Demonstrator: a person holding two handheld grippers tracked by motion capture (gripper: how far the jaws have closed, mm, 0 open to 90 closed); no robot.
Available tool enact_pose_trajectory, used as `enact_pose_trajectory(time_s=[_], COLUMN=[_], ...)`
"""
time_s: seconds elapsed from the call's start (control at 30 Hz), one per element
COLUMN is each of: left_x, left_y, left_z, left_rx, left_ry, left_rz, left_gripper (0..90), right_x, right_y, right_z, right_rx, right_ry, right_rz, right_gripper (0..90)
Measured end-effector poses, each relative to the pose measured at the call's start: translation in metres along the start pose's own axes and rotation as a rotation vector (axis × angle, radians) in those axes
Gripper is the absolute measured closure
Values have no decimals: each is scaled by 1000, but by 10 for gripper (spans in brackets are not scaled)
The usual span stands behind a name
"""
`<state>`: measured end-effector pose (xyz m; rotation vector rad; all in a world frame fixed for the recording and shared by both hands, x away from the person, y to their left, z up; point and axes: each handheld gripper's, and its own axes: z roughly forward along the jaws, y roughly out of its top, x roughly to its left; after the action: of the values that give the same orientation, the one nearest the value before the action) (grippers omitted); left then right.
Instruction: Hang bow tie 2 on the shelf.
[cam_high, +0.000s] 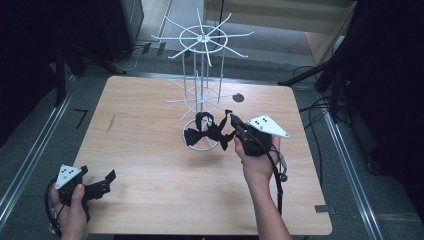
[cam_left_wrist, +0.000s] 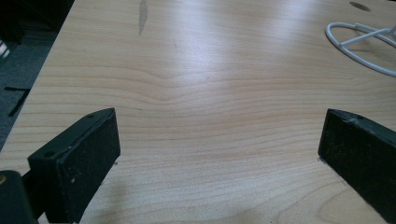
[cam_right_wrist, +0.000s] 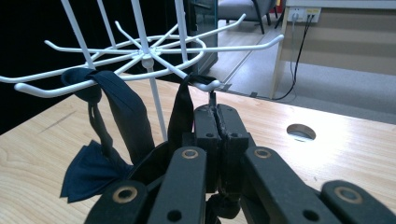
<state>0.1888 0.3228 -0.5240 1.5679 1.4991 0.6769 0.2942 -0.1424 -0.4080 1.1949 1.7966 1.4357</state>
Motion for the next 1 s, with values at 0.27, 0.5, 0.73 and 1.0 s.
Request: enact_pose_trajectory(time_s=[0.27, 0.5, 0.73, 1.0], left_x=[0, 0, 0, 0], left_y=[0, 0, 1, 0], left_z=[0, 1, 1, 1], left_rx=[1, 5, 5, 3], left_ry=[0, 1, 3, 0], left_rz=[2, -1, 0, 0], left_gripper=[0, 0, 0, 0], right_x=[3, 9, 10, 1], right_y=[-2, -2, -2, -6], right_z=[12, 23, 28, 21], right_rx=[6, 14, 26, 17], right_ry=[1, 13, 17, 26], right_rz=[13, 13, 1, 25], right_gripper=[899, 898, 889, 795])
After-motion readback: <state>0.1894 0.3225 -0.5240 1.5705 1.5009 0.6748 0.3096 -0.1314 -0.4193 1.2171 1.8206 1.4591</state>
